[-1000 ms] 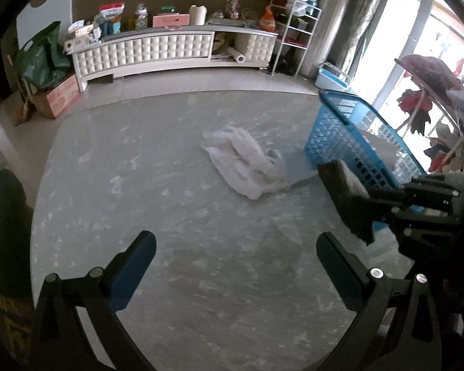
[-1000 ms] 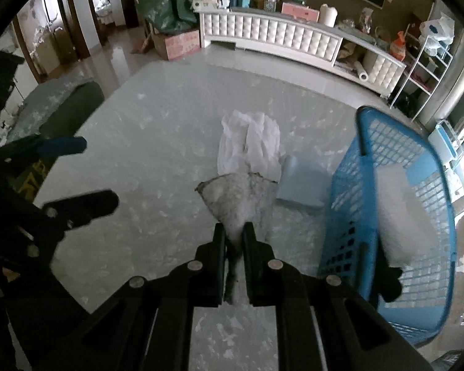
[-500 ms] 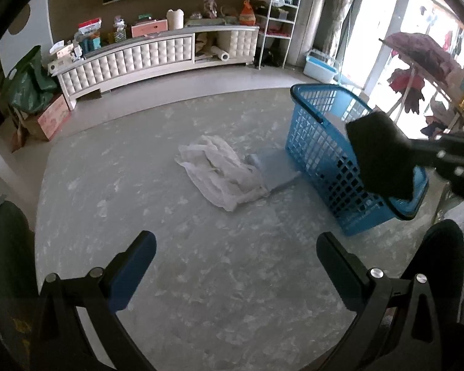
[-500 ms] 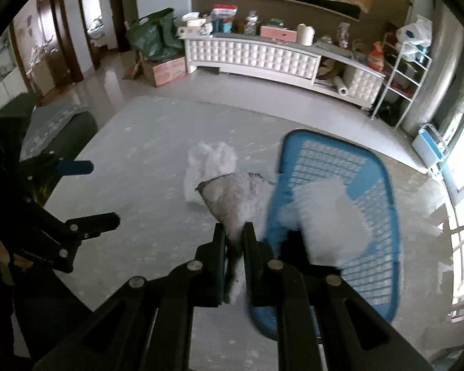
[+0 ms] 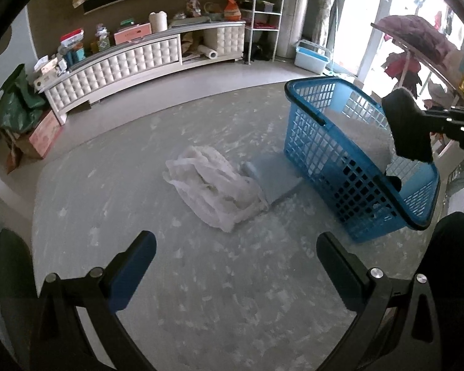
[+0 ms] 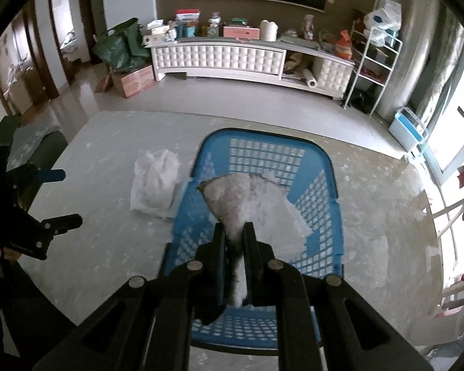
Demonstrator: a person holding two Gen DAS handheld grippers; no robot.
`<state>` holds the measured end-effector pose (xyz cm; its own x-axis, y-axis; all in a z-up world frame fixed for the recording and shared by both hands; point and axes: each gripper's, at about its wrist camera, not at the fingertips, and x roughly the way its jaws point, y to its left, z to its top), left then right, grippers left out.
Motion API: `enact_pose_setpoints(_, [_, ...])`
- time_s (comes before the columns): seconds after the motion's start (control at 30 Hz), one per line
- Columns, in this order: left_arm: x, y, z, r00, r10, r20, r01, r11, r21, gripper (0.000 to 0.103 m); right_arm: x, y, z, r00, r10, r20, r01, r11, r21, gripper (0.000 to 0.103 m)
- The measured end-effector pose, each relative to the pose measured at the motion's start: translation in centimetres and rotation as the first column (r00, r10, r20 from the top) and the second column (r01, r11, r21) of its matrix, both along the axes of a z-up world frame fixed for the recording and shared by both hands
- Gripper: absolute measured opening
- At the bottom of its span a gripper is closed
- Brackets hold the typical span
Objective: Organize soft objects
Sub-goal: 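Carry the grey rag with the right gripper over the blue basket, then release the grey rag into the basket while the left gripper grasps the white crumpled cloth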
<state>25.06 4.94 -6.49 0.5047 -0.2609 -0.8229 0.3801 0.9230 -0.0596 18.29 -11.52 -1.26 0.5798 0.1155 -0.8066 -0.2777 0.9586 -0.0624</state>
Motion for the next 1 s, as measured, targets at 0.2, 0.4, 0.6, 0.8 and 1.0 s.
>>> enact_pose_setpoints(0.2, [2.2,-0.3,-1.3,0.999,-0.041,-0.004,0.041,0.999,-0.002,0.103,0.2,-0.6,0.4,0.999,-0.038,0.029,0.039,0.998,-0.05,0.01])
enact_pose_setpoints(0.4, [4.1,-1.0,-2.8,0.995,-0.1,-0.018,0.1,0.995,-0.006,0.103,1.4,-1.3,-0.5,0.998,-0.062,0.017,0.063,0.995,-0.076,0.01])
enact_pose_setpoints(0.6, [5.6,-2.2,-4.6,0.989,-0.148,-0.018,0.148,0.987,0.063,0.103,1.7,-1.0,-0.5,0.998,-0.047,0.039,0.051,0.993,-0.108,0.01])
enact_pose_setpoints(0.8, [7.0,-2.8,-6.4,0.981,-0.189,-0.036,0.191,0.978,0.079,0.103,2.1,-1.1,-0.6,0.998,-0.019,0.053,0.027,0.986,-0.166,0.01])
enact_pose_setpoints(1.0, [8.2,-3.4,-7.6,0.976,-0.217,-0.034,0.219,0.973,0.072,0.103,2.5,-1.9,-0.3,0.999,-0.013,0.044,0.02,0.988,-0.154,0.01])
